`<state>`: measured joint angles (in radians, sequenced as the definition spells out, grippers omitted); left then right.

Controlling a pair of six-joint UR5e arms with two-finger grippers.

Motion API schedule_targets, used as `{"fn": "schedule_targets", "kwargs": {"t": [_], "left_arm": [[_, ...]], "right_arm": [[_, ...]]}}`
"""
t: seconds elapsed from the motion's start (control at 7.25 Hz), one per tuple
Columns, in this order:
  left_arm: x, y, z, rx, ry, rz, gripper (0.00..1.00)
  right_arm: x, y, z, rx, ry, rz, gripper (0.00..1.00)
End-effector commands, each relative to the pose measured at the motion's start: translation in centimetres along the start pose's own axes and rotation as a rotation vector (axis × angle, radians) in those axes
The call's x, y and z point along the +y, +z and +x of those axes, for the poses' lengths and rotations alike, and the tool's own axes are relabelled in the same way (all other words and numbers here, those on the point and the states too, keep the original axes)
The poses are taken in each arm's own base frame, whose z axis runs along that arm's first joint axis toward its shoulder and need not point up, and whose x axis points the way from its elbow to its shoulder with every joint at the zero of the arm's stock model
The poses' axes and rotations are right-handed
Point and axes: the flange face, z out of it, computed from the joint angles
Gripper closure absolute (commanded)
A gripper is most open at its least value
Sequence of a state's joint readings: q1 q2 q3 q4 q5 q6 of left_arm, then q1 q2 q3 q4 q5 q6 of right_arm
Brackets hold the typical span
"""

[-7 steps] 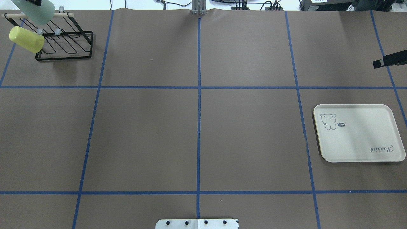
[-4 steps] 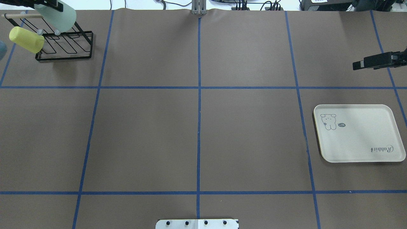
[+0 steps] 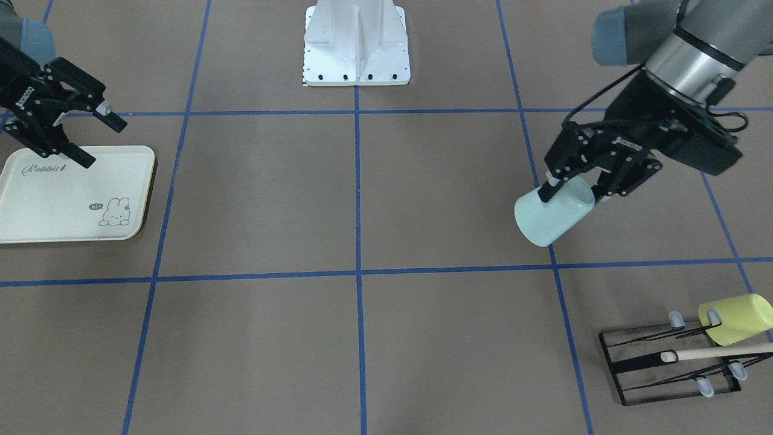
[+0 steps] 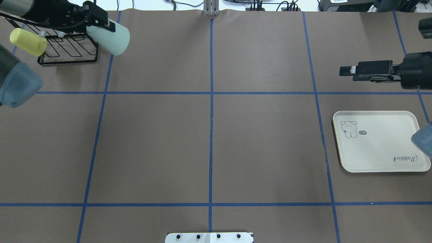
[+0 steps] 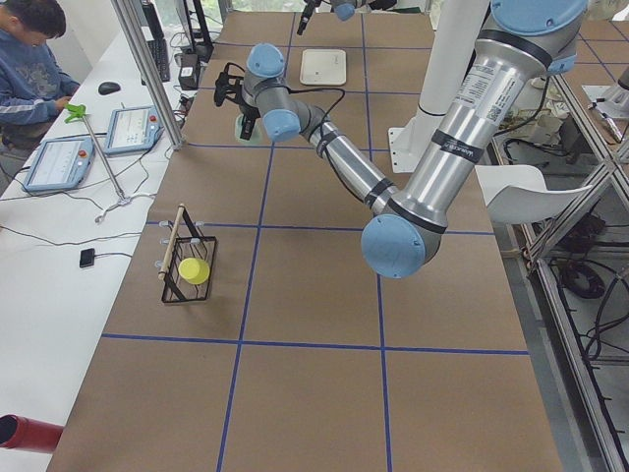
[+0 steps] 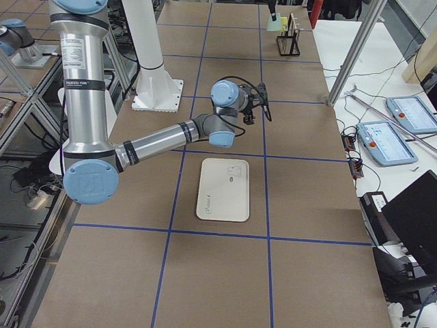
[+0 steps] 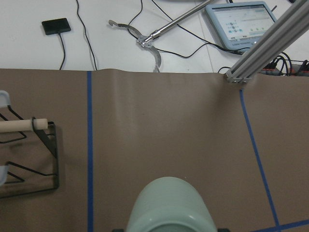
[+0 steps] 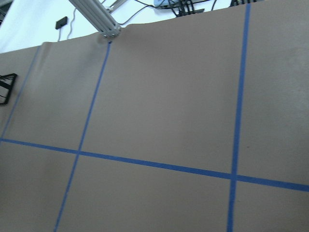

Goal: Left arm grabs green cup and hands to right arm on tray

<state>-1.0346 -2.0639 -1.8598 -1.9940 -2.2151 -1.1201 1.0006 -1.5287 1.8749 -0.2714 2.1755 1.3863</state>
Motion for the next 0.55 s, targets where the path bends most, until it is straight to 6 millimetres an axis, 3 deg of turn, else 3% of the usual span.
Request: {"fn": "schedule_targets", "kwargs": {"t": [0.0,0.28,0.41], "left_arm": [[3.8,1.3,9.6,0.129,-0.073,-0.073,0.97],[7.3,0.3,14.4,0.219,-0.075,-0.127,0.97],[8.8,-1.7,15.8,0.265,-0.086,-0.134,0.97]], "right_arm": [[4.8,3.6,-2.4,-0.273,0.081,0.078,0.01],[10.8,6.5,-3.7,-0.502,0.125,0.147,0.01],[12.9,8.5,-4.2,-0.609,0.153,0.153,0.01]]}}
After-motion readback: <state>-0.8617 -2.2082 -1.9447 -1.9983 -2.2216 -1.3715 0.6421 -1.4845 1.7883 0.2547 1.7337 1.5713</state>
